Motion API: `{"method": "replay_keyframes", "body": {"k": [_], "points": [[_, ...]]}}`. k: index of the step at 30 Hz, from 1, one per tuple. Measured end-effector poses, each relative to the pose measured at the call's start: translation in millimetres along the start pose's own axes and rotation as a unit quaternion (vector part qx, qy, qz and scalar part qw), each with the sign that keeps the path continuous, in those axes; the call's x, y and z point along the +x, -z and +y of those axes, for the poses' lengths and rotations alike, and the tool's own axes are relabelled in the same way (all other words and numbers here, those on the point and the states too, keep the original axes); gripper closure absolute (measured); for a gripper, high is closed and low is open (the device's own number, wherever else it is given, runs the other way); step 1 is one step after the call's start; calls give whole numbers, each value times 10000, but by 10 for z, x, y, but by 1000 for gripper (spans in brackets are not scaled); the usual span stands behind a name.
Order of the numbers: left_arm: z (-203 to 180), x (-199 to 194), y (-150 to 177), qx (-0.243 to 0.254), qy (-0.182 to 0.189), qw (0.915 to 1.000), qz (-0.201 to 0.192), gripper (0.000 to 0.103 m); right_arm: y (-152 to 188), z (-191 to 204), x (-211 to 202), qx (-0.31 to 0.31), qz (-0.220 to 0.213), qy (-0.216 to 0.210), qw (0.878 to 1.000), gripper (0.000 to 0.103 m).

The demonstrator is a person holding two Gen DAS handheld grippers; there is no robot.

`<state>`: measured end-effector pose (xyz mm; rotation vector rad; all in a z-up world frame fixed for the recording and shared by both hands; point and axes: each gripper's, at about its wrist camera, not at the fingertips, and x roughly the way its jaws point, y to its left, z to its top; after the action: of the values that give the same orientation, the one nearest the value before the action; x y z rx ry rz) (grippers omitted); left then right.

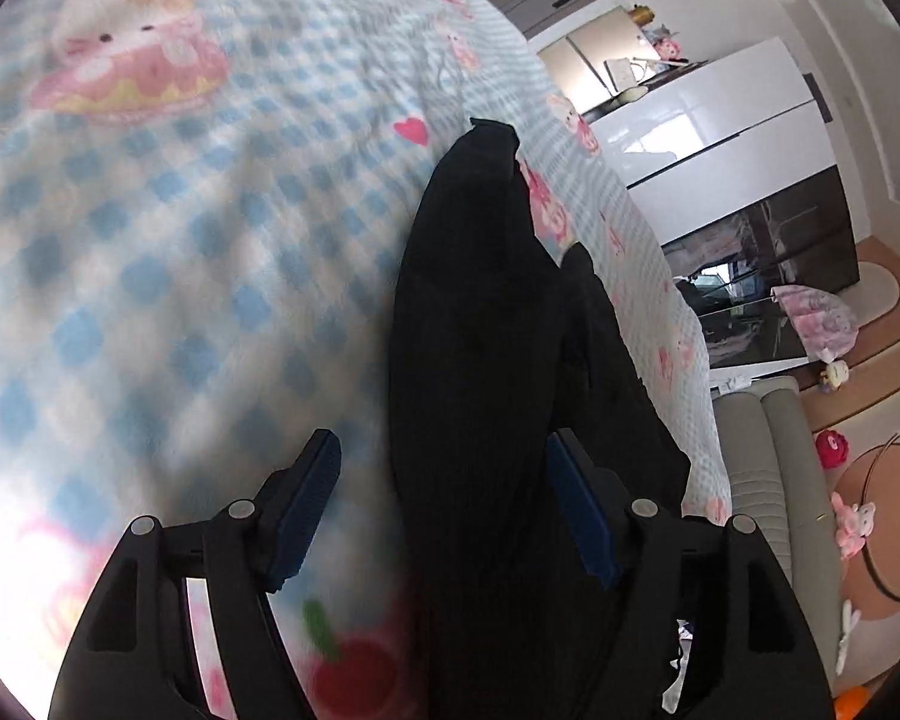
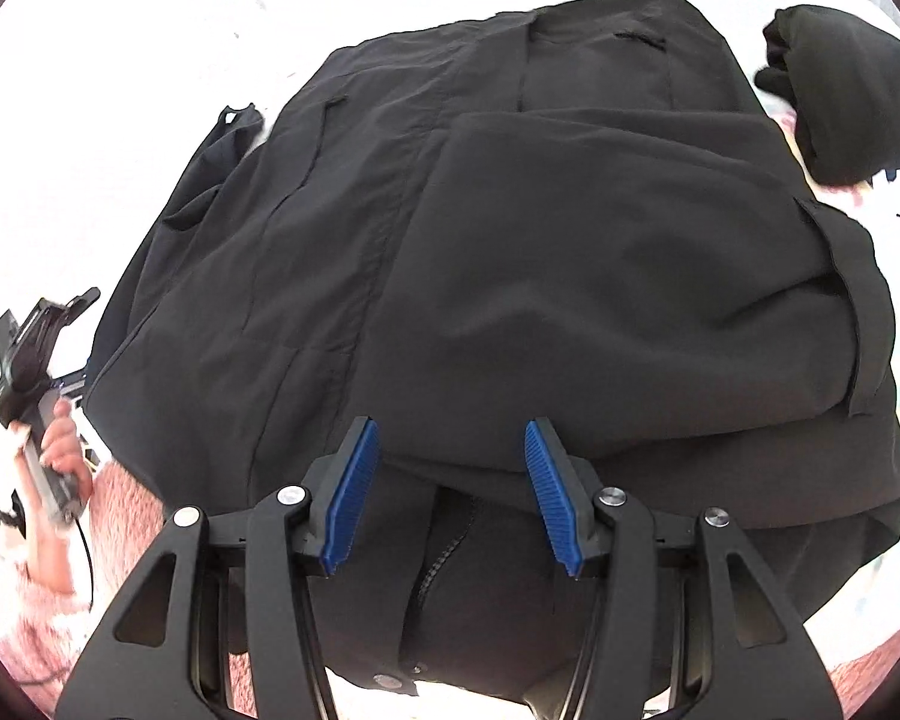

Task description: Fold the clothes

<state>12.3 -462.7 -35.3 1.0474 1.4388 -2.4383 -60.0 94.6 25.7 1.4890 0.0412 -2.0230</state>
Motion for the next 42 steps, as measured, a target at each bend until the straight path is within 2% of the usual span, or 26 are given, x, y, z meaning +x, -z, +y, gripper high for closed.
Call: {"method": "replay_keyframes", "body": {"k": [4,7,10,12,13,14,15,16,18,19,21,23,25,26,27,28,29,30,32,33,34,35,36,37,39,42], "points": [[0,428,-393,250,-348,9988,246,31,5,31,-32,-168,5,40,9999,51],[76,642,-615,220,-308,9982,468,31,5,49,-1,-184,43,122,9997,50],[-64,809,-784,568,-226,9955,720,31,-118,37,111,46,158,163,9997,50],[-129,976,-849,696,-102,9926,985,31,-305,115,128,8,68,93,9999,50],[-152,1023,-854,744,-98,9915,1067,37,-425,196,150,-82,14,67,9999,50],[-182,1050,-842,843,-176,9905,1072,50,-550,285,179,-178,-35,49,9998,49],[-222,1061,-830,974,-368,9896,995,80,-670,375,237,-266,-49,-15,9996,49],[-260,1031,-806,1043,-453,9897,865,94,-786,496,342,-325,5,-160,9993,49],[-377,793,-764,1128,-569,9916,292,100,-991,741,571,-413,165,-512,9977,49],[-443,575,-731,1163,-750,9902,-176,100,-1061,860,681,-458,246,-635,9966,49],[-571,42,-638,1179,-1173,9784,-1229,100,-1170,1148,874,-683,329,-682,9948,49],[-652,-491,-510,1075,-1545,9606,-2046,100,-1228,1407,1011,-891,335,-628,9935,49],[-687,-821,-431,1153,-1847,9512,-2185,97,-1246,1552,1102,-986,357,-515,9932,48],[-648,-922,-410,1106,-1936,9514,-2125,92,-1241,1598,1142,-1017,368,-420,9932,48],[-561,-995,-403,998,-1946,9536,-2070,70,-1231,1627,1174,-1040,383,-366,9932,48],[-447,-1041,-415,913,-1899,9556,-2062,40,-1213,1639,1190,-1056,389,-325,9931,48],[-310,-1024,-466,870,-1811,9594,-1979,33,-1190,1641,1193,-1079,391,-292,9930,48],[-166,-991,-529,835,-1714,9637,-1871,31,-1170,1633,1180,-1087,393,-279,9929,48],[165,-654,-771,434,-1215,9877,-886,31,-1128,1564,1075,-986,372,-383,9937,48],[305,-431,-836,149,-897,9951,-391,31,-1106,1526,1018,-927,360,-444,9941,48],[435,-197,-883,-155,-562,9983,90,34,-1076,1494,947,-866,341,-487,9945,48],[479,-66,-882,-226,-774,9965,205,43,-1043,1423,855,-798,313,-505,9950,48],[427,5,-851,-41,-1141,9933,154,62,-1009,1337,759,-728,282,-517,9956,48],[307,26,-807,175,-1242,9921,91,78,-981,1242,667,-665,257,-503,9962,48],[-24,14,-703,602,-1232,9905,-69,99,-925,1028,457,-552,161,-410,9975,48],[-916,-156,-450,1644,-1203,9774,-560,99,-874,737,127,-380,-142,-186,9990,48]]}}
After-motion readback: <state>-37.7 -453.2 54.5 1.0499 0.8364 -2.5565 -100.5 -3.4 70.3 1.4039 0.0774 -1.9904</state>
